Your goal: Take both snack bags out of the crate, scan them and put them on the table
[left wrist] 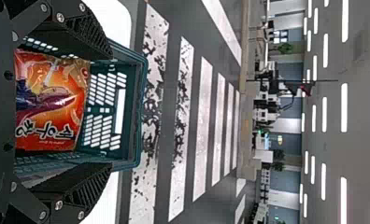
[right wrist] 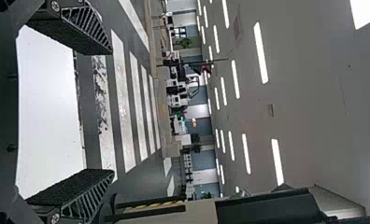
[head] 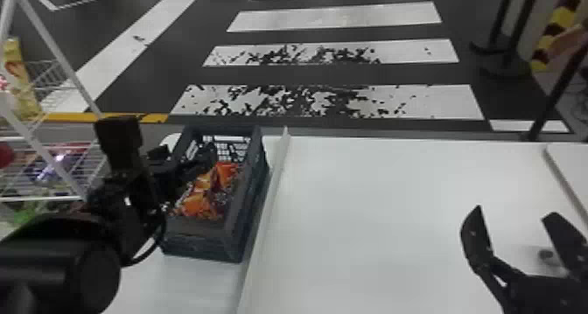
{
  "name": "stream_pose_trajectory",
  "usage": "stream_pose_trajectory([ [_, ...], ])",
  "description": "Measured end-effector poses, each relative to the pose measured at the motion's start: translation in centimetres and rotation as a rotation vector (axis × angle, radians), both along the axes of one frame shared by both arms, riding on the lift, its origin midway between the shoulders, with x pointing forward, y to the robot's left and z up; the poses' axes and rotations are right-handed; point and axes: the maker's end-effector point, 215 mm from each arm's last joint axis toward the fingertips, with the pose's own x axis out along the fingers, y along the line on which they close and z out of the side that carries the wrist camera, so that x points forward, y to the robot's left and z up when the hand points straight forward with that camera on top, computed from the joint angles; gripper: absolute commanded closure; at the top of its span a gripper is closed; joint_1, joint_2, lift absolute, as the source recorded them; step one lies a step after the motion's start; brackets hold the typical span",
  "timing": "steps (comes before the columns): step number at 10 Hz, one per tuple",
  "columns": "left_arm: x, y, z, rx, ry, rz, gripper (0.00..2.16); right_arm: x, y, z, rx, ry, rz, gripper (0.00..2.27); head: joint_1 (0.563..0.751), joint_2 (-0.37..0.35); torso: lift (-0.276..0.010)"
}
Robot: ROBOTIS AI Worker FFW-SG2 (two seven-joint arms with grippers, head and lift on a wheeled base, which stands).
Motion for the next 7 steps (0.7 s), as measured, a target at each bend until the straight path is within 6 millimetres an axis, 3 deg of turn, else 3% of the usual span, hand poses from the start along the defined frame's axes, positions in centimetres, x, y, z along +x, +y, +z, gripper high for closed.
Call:
stream_pose_trajectory([
  [4,1.5,0.9,-5.3,-0.07,0.262,-0.026,0.2,-0.1,0.3,-0.1,0.0,0.003,0.009,0.08,0.695,0.195,-0.092],
  [7,2.3,1.8,-7.7,-0.107,0.357,-0.01,0.19,0.0,0.5,-0.1,-0.001,0.003,0.016,0.08,0.695,0.204,-0.092],
])
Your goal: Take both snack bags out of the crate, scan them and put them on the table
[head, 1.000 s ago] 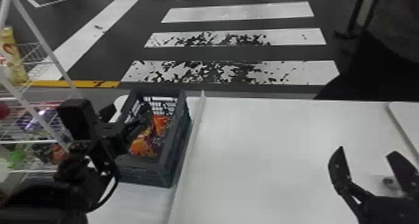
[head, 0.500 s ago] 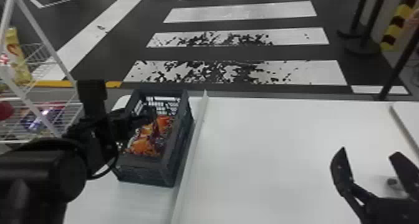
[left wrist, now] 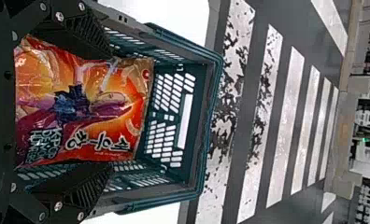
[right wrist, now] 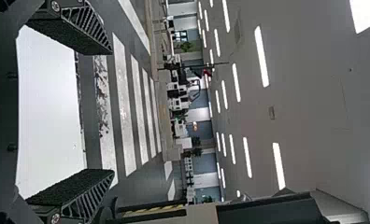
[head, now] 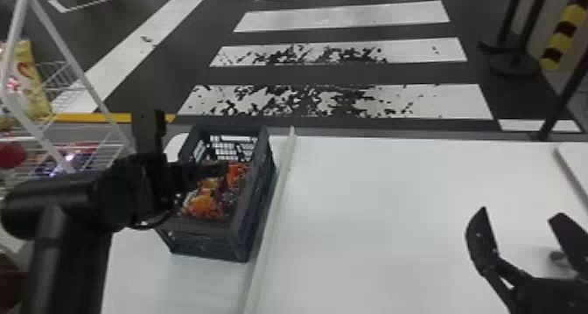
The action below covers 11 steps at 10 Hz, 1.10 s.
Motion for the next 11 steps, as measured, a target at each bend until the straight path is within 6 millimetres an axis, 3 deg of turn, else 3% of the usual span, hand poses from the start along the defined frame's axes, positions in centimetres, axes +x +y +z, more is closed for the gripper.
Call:
stream_pose_trajectory([
  [5,1.5,0.3,-2.6,-0.012,0.087,-0.019,0.2,0.6,0.5,-0.6,-0.009,0.023,0.016,0.08,0.695,0.209,-0.092],
  [9,-0.5,0.0,-5.2,-0.044,0.197,-0.031,0.21,1.1,1.2,-1.2,-0.012,0.035,0.035,0.08,0.695,0.216,-0.092],
  [10,-0.6,0.2,-5.5,-0.042,0.205,-0.026,0.34,1.1,1.3,-1.2,-0.013,0.037,0.037,0.08,0.695,0.218,-0.092],
  [11,-0.8,0.3,-5.8,-0.045,0.213,-0.025,0.86,1.2,1.5,-1.3,-0.013,0.039,0.04,0.08,0.695,0.222,-0.092],
])
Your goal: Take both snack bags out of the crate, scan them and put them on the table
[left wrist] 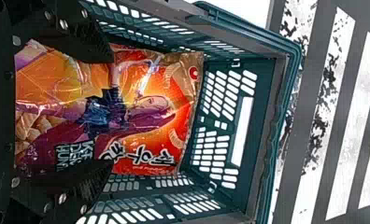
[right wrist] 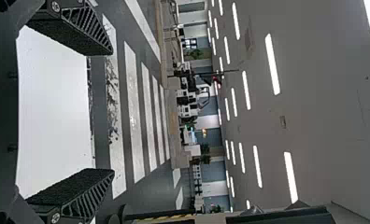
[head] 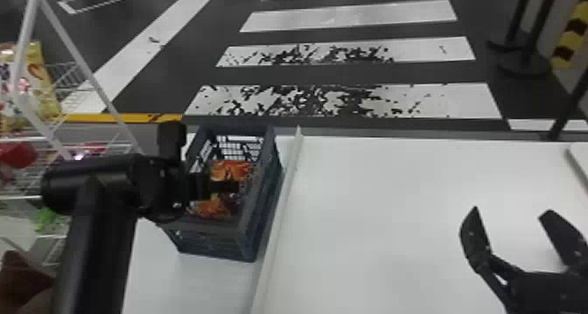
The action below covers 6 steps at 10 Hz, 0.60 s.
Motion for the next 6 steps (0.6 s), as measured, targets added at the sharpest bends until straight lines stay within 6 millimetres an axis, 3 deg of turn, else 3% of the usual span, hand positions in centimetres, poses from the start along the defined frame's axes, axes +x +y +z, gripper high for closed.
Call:
stream_pose_trajectory([
  [1,-0.1,-0.1,-0.3,-0.009,0.006,-0.006,1.41,0.0,0.2,-0.1,0.001,0.002,0.004,0.08,0.695,0.223,-0.092],
  [2,-0.3,0.0,-1.0,-0.01,0.021,-0.003,1.48,0.1,0.4,-0.1,0.001,0.002,0.007,0.08,0.695,0.227,-0.092],
  [3,-0.3,0.1,-1.4,-0.007,0.032,0.002,2.14,0.1,0.4,-0.1,0.002,0.002,0.008,0.08,0.695,0.229,-0.092],
  [6,-0.8,1.0,-2.0,0.043,0.052,0.032,2.14,0.1,0.4,-0.3,0.001,0.008,0.009,0.08,0.695,0.241,-0.092],
])
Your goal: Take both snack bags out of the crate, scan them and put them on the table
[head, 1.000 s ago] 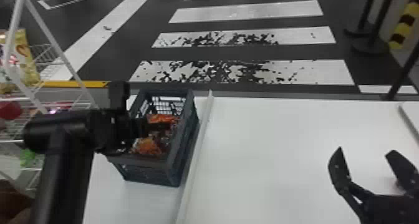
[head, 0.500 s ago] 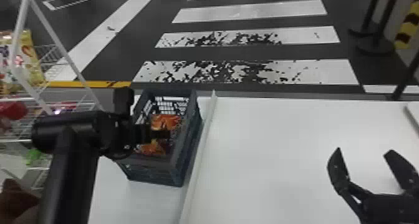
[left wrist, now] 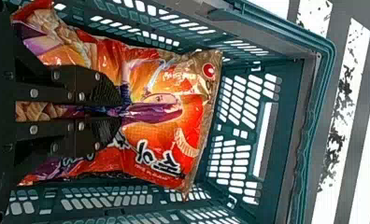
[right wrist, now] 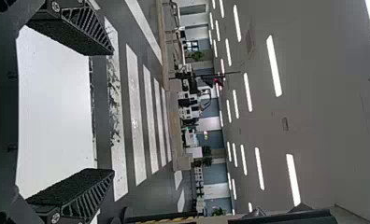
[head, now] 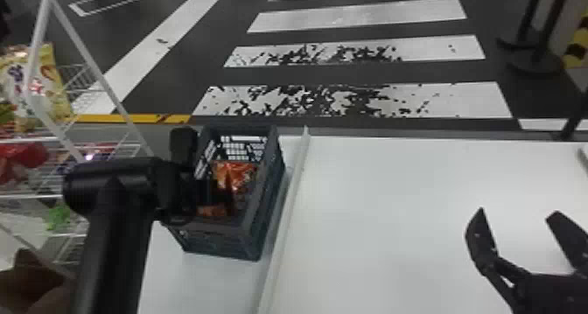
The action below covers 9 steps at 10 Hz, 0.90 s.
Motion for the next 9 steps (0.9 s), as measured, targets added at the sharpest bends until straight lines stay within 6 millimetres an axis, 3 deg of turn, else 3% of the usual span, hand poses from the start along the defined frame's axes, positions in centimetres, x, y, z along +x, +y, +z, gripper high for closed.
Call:
stream_pose_trajectory([
  [2,0.2,0.4,1.4,0.012,-0.036,0.003,2.13,0.1,0.1,-0.2,0.0,0.007,0.003,0.08,0.695,0.246,-0.092],
  [4,1.0,0.1,4.6,0.037,-0.104,-0.007,2.14,0.1,0.2,-0.2,0.0,0.008,0.004,0.08,0.695,0.244,-0.092],
  [9,-0.2,-1.3,8.7,0.072,-0.129,-0.038,2.14,0.1,0.1,-0.7,-0.004,0.02,0.004,0.08,0.695,0.23,-0.092],
])
